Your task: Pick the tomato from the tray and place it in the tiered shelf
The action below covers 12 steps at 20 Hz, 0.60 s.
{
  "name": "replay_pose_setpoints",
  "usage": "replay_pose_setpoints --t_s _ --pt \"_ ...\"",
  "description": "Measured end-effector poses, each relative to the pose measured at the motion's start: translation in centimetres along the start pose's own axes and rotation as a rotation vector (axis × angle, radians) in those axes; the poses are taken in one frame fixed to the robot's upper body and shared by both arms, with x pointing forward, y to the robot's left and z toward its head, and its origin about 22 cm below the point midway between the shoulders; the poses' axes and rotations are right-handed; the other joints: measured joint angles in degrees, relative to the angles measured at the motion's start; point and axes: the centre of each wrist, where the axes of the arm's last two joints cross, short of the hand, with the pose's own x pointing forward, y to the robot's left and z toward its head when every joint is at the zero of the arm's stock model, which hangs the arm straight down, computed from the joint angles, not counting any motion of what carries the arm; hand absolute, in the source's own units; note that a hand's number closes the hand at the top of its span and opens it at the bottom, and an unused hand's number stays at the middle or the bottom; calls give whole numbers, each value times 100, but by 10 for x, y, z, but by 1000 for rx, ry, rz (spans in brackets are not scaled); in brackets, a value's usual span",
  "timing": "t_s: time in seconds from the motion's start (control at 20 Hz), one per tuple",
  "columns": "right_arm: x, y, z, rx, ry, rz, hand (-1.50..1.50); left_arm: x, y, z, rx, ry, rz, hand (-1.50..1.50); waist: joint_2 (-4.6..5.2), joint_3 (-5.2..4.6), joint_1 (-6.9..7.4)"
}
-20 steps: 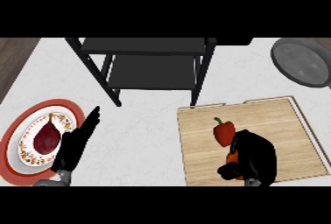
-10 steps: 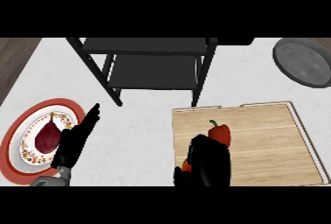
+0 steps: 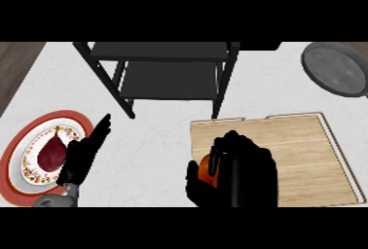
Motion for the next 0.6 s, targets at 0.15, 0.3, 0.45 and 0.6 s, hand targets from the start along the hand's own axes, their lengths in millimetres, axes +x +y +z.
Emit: replay_pose_setpoints --t_s 0.15,0.3,0.45,0.6 --pt "10 -24 -11 -88 -28 -62 150 -1 0 -1 -2 -4 -8 0 8 -2 34" --pt "19 -41 -27 -151 -37 -94 150 -1 0 -1 -8 -4 -6 0 14 -2 59" --pt "28 -54 -51 -189 -19 -106 150 -4 -4 -1 -13 -8 -8 0 24 -3 78" --pt "42 -61 -77 -221 8 -94 150 -4 -3 1 -20 -11 -10 0 32 -2 125"
